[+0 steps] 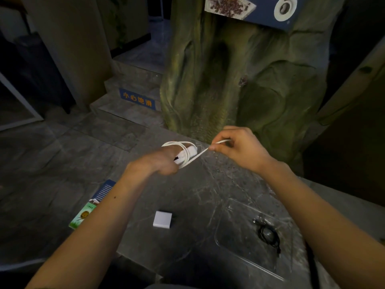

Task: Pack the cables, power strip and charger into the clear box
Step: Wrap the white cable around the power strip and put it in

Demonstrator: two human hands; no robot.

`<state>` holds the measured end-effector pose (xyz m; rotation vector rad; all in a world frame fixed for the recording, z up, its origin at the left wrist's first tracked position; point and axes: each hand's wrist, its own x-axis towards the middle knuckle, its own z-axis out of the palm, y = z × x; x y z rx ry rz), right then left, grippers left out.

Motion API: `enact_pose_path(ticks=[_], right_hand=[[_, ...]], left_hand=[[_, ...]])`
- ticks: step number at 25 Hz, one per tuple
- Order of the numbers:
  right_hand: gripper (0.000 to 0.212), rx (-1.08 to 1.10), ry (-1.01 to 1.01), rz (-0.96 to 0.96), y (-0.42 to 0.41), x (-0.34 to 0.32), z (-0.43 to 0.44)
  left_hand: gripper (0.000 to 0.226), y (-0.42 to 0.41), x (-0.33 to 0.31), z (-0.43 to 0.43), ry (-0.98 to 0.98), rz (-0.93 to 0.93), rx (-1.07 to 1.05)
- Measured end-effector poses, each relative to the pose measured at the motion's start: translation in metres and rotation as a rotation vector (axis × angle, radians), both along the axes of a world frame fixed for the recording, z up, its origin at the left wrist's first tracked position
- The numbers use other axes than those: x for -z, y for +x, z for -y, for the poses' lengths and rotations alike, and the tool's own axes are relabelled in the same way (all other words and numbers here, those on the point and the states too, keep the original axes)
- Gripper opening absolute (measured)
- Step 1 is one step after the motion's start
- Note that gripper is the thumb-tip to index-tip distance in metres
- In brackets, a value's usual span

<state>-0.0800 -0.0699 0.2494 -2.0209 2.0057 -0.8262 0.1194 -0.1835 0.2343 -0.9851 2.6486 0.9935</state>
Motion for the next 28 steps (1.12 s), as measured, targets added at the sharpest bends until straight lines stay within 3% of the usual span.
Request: enact_pose_path(ticks=[5,8,11,14,17,19,21,23,26,28], right_hand=[[0.022,-0.043,-0.082,-0.026,0.005,-0.018,0.007],[0.014,-0.077,-0.065,0.107,0.009,-0.025,0.010],[0.005,-0.089,-0.058,0.306,0.018,-0.025,0.010],[0.012,-0.137,-0.091,0.474,0.028,-0.016,0.007],[0.029,-0.147,0.000,0.580,0.037,-0.002,0.004],[0.037,-0.230,0.053,0.514,0.048,0.006,0.001],[0.040,-0.234,0.031,0.628,0.055,0.017,-0.001],[0.047,-0.097,0.103,0.919,0.054,0.025,-0.004],[0.060,-0.080,0.122,1.067,0.059,0.024,-0.012],[0.053,-0.077,0.132,1.131,0.064,0.024,-0.016]], left_hand=[[0.059,-0.004,-0.017,-0.013,0.051,0.064,0.268],[0.043,0.000,-0.022,-0.015,0.191,0.047,0.406],[0.045,0.009,-0.032,-0.018,0.403,-0.068,0.515],[0.048,0.015,-0.028,-0.015,0.605,-0.291,0.593],[0.065,0.018,-0.021,-0.013,0.826,-0.530,0.564],[0.074,0.018,-0.011,-0.012,0.955,-0.673,0.525],[0.086,0.017,-0.004,-0.012,1.046,-0.739,0.442],[0.081,0.015,-0.001,-0.009,1.138,-0.813,0.460],[0.066,0.012,0.000,-0.012,1.262,-0.871,0.527],[0.069,0.010,0.001,-0.015,1.359,-0.858,0.440]])
